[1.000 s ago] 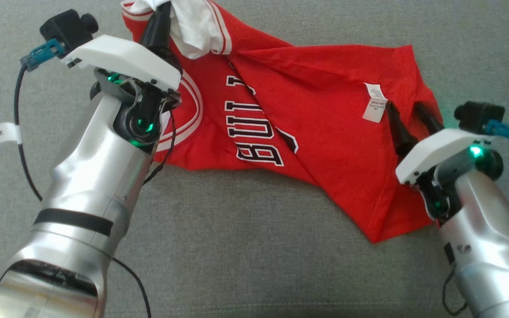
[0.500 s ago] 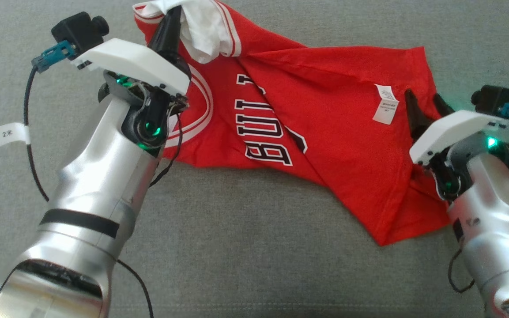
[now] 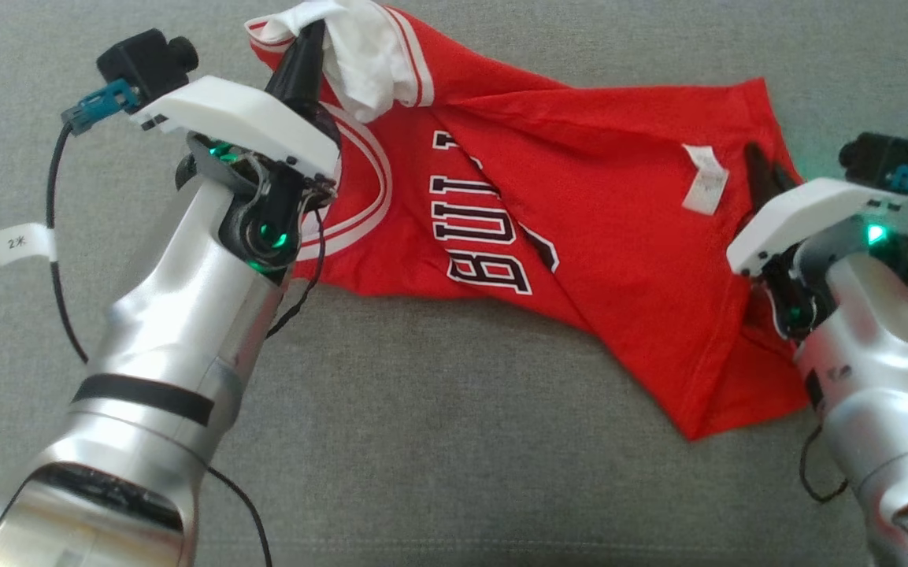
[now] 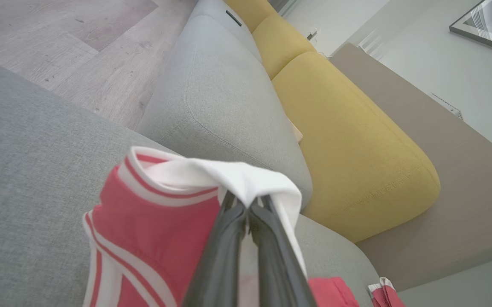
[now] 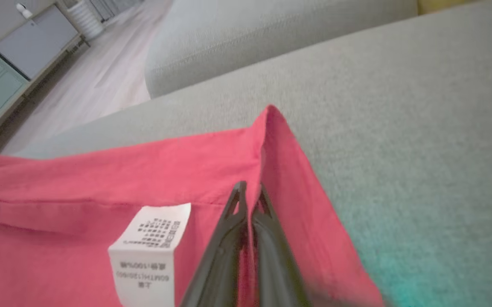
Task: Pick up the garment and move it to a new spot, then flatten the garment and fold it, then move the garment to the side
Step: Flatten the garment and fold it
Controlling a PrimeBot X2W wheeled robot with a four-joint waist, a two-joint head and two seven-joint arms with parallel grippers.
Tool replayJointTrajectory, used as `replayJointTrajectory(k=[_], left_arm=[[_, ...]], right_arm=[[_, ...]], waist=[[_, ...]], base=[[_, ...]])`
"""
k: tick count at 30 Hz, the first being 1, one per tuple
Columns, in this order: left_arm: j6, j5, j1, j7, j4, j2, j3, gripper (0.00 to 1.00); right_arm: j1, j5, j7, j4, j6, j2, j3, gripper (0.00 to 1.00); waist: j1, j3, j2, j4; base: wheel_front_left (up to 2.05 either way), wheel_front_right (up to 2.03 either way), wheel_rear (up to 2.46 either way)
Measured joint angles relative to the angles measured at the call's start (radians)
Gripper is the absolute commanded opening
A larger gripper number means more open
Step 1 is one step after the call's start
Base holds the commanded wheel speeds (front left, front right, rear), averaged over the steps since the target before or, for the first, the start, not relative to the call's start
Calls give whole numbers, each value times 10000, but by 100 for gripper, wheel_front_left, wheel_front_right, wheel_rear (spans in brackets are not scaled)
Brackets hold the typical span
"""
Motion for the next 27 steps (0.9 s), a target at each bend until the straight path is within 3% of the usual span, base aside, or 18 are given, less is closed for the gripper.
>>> replayJointTrajectory(k=[7, 11, 12, 16, 22, 27], left_arm=[[-40, -138, -530, -174, -27, 464, 426, 0], [50, -188, -2159, -61, -215, 895, 807, 0], [128, -140, -3271, 15, -259, 986, 861, 0], [198, 186, -5225, -61, -236, 1057, 1003, 0], [96, 533, -6888, -512, 65, 1064, 1233, 0], [-59, 397, -7118, -633, 236, 694, 1450, 0]], right_arm=[[-1078, 500, -920, -489, 0, -355, 42, 0], [-2831, 608, -1026, -857, 0, -708, -40, 0], [-3949, 593, -1014, -915, 0, -834, -71, 0], [-5889, 462, -1034, -897, 0, -1037, -65, 0], [-7477, -240, -1578, -650, 2, -1241, -81, 0], [-7958, -706, -1737, -297, 2, -1465, 117, 0]], waist=[[0, 63, 0, -295], [0, 373, 0, -484], [0, 606, 0, -565], [1, 1093, 0, -726], [2, 1644, 0, -889], [1, 1948, 0, -709]], base=[[0, 0, 0], [0, 0, 0], [0, 0, 0], [0, 0, 0], [0, 0, 0], [0, 0, 0]])
